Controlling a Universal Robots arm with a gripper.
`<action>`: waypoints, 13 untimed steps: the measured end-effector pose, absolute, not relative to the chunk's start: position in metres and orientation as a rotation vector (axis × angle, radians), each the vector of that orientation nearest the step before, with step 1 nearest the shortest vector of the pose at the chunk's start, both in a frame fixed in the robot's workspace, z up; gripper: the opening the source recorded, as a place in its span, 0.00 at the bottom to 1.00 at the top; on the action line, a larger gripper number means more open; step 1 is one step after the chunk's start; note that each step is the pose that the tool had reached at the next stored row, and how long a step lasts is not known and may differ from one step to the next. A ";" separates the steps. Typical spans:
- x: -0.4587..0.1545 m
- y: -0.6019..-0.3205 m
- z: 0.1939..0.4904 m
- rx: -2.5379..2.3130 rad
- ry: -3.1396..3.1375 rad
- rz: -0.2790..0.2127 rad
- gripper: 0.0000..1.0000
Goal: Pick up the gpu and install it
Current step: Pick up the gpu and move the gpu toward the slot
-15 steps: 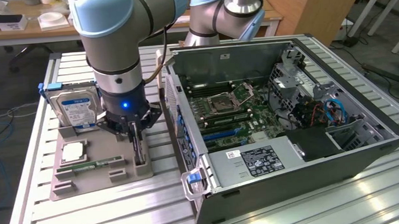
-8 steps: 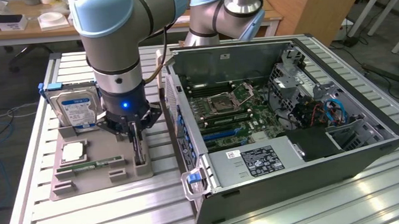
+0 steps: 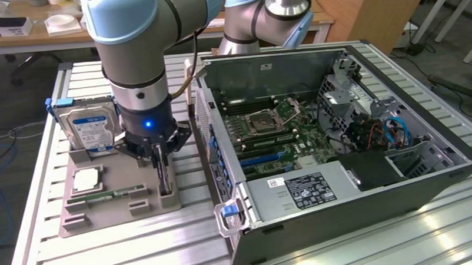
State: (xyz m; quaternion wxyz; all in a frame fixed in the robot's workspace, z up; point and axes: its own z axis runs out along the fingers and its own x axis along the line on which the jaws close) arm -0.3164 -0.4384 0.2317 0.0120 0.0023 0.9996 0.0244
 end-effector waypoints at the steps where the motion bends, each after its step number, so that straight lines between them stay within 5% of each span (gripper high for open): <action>1: -0.316 -0.438 0.233 0.007 3.117 0.076 0.26; 13: -0.316 -0.438 0.258 0.007 3.117 0.076 0.26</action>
